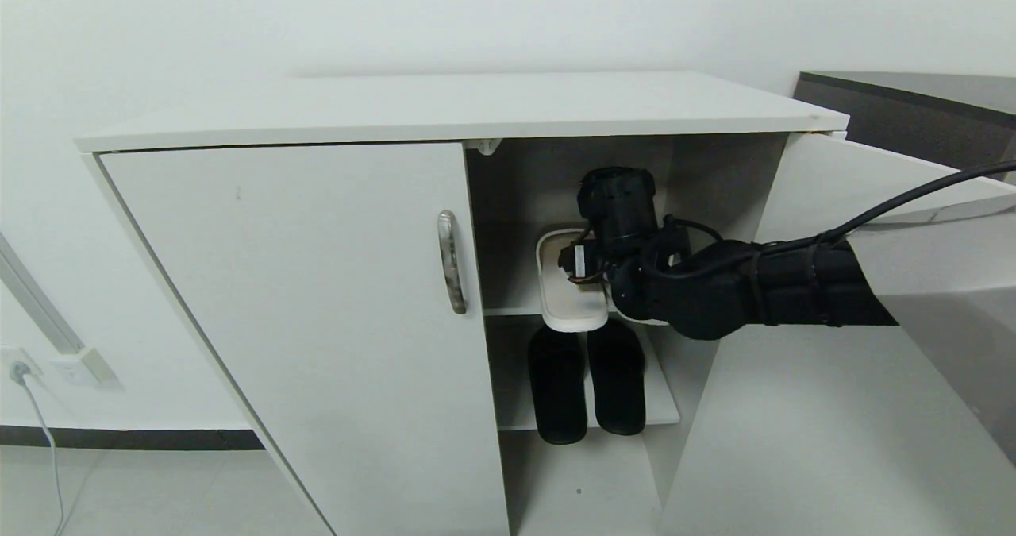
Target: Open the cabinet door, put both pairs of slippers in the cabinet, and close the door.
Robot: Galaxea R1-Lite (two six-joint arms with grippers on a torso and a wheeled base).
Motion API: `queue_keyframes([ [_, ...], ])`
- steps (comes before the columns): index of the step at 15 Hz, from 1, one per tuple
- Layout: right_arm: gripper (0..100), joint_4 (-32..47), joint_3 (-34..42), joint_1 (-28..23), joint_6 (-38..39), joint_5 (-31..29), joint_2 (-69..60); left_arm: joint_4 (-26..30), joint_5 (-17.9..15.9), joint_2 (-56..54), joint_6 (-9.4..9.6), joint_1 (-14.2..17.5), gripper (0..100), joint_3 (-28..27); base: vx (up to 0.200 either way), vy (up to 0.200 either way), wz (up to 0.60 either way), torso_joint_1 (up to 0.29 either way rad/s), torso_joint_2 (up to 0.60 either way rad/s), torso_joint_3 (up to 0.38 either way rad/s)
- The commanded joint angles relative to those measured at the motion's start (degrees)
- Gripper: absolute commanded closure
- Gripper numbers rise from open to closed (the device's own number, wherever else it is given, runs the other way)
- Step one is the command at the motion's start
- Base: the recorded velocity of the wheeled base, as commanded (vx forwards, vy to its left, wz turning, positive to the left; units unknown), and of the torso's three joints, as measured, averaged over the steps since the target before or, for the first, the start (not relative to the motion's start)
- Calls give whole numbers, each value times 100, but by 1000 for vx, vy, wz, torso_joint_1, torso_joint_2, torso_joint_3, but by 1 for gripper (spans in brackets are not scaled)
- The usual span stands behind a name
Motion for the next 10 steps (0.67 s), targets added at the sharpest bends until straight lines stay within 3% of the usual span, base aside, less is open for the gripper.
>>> queue_keyframes([
  [1, 0, -158, 457, 129, -5, -55, -425, -1, 1, 5, -1, 1, 100, -8, 0, 0, 0, 0, 0, 0],
  [10, 0, -1300, 2953, 1043, -5, -3, -1927, -1, 1, 5, 7, 1, 100, 1, 0, 0, 0, 0, 0, 0],
])
